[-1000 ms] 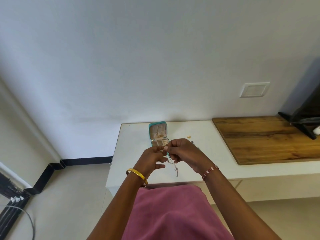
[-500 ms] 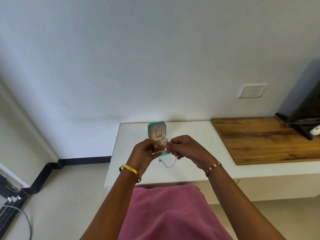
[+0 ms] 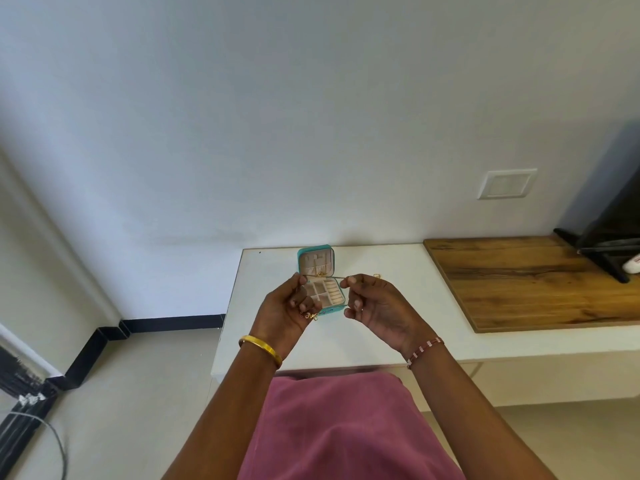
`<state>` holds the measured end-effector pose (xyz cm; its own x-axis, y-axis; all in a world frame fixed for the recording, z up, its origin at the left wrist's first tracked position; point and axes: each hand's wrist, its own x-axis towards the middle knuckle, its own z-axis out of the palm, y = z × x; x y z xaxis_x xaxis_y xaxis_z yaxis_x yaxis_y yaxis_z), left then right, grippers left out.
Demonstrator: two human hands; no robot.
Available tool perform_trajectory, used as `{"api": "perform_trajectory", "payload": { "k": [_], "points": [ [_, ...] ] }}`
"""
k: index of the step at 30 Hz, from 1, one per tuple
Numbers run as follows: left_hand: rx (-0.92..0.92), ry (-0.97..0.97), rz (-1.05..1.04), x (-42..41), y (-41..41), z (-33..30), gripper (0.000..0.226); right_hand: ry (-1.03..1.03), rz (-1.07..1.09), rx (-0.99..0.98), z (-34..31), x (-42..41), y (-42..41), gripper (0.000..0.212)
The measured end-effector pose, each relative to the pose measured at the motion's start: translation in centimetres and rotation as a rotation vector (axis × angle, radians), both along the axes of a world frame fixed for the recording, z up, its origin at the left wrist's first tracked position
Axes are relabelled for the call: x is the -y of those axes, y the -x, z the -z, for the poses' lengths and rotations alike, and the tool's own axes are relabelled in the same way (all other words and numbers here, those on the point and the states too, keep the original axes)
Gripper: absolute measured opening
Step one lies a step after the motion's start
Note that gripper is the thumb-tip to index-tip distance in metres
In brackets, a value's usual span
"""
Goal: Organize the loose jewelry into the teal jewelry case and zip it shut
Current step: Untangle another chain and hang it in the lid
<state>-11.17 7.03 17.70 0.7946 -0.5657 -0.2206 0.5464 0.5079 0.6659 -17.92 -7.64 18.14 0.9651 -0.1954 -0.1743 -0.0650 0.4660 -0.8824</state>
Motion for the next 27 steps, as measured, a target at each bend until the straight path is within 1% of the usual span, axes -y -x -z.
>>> {"api": "perform_trajectory", "payload": {
  "k": [2,6,8,10,12,15,17,18,20,23,25,27],
  "points": [
    [0.055,-0.050,0.024,-0.1,0.0,0.0,0.025,-0.031,0.001,0.020,0.1,0.2,0.0,0.019],
    [0.189,-0.246,0.010,-0.3,0.4,0.4,0.027,-0.250,-0.009,0.097,0.3,0.1,-0.1,0.018],
    [0.204,-0.315,-0.015,0.1,0.6,1.0,0.027,-0.289,-0.023,0.111,0.1,-0.3,-0.1,0.018],
    [0.201,-0.376,-0.038,0.4,0.6,1.6,0.025,-0.214,-0.034,0.093,-0.2,-0.9,0.0,0.020],
    [0.245,-0.487,-0.036,0.6,0.7,2.1,0.023,-0.074,-0.039,0.063,-0.5,-1.3,0.3,0.024],
    [0.407,-0.750,-0.025,0.6,0.7,3.0,0.025,0.109,-0.052,0.023,-0.8,-1.6,0.6,0.026],
    [0.515,-0.921,-0.100,0.4,0.6,3.5,0.026,0.202,-0.074,-0.004,-0.9,-1.7,0.8,0.026],
    [0.544,-0.964,-0.139,0.2,0.6,3.7,0.026,0.244,-0.082,-0.020,-0.9,-1.9,0.9,0.026],
    [0.531,-0.952,-0.120,0.0,0.8,3.6,0.026,0.341,-0.094,-0.066,-0.8,-2.3,1.1,0.024],
    [0.322,-0.813,-0.005,0.0,1.2,2.9,0.031,0.517,-0.116,-0.146,-0.5,-3.2,1.3,0.022],
    [0.194,-0.740,0.007,0.1,1.1,2.3,0.034,0.617,-0.125,-0.187,-0.1,-3.8,1.3,0.022],
    [0.115,-0.681,0.034,0.0,0.8,1.8,0.037,0.708,-0.114,-0.201,0.5,-4.4,1.3,0.023]
  ]
}}
